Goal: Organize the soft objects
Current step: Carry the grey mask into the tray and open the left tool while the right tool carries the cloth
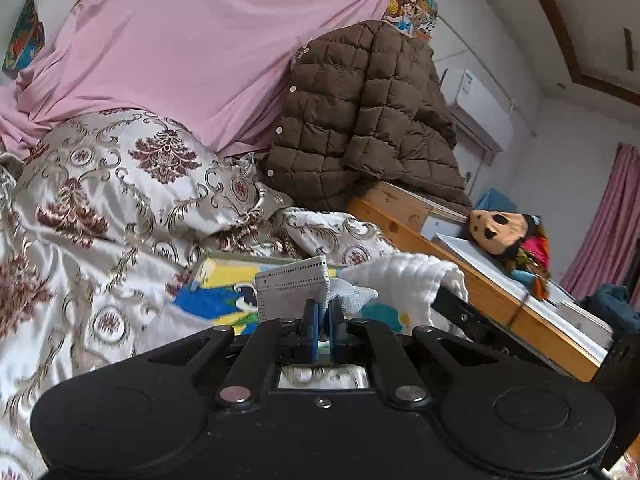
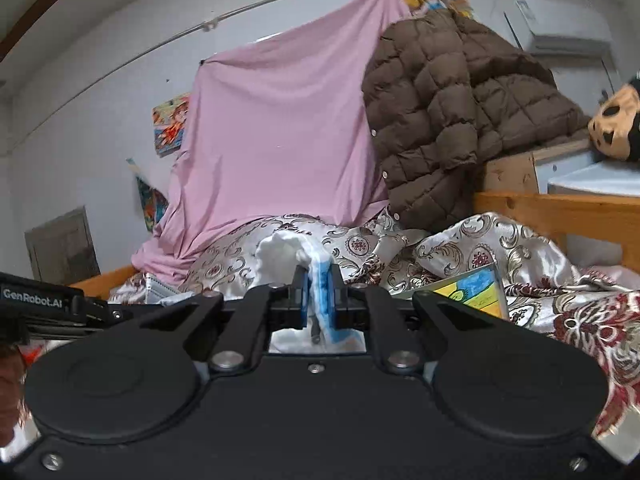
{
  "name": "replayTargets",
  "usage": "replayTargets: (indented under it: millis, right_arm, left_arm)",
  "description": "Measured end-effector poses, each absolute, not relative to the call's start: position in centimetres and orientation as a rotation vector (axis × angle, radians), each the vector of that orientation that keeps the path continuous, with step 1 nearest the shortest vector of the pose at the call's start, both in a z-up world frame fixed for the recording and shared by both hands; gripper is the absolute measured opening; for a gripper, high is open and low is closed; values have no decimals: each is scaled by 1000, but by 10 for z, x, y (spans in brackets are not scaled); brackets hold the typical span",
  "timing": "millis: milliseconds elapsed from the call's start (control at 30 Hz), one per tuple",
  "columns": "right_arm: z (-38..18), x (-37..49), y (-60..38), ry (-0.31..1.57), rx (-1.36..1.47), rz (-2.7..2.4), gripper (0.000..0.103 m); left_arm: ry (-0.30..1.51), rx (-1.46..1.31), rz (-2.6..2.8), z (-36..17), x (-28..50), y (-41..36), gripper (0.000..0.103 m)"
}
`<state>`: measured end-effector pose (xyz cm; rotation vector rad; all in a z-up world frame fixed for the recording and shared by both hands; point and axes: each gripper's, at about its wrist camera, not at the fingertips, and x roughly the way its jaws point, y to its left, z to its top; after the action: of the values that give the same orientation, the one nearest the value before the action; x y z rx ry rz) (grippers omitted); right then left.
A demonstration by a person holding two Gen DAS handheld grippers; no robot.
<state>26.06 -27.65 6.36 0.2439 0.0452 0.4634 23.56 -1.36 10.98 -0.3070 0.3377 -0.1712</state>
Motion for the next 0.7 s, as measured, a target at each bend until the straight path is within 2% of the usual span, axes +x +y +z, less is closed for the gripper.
replayTargets:
  millis: [233, 533, 700]
  right_arm:
    - [48, 331, -305, 138, 394, 459, 4]
    - [24, 418, -318, 225, 574, 397, 4]
    - [12, 453, -320, 260, 556, 371, 4]
  left_arm:
    - [374, -265, -118, 115, 315, -40, 4]
    - [454, -342, -32, 81, 387, -57, 4]
    - [475, -317, -21, 66, 411, -70, 4]
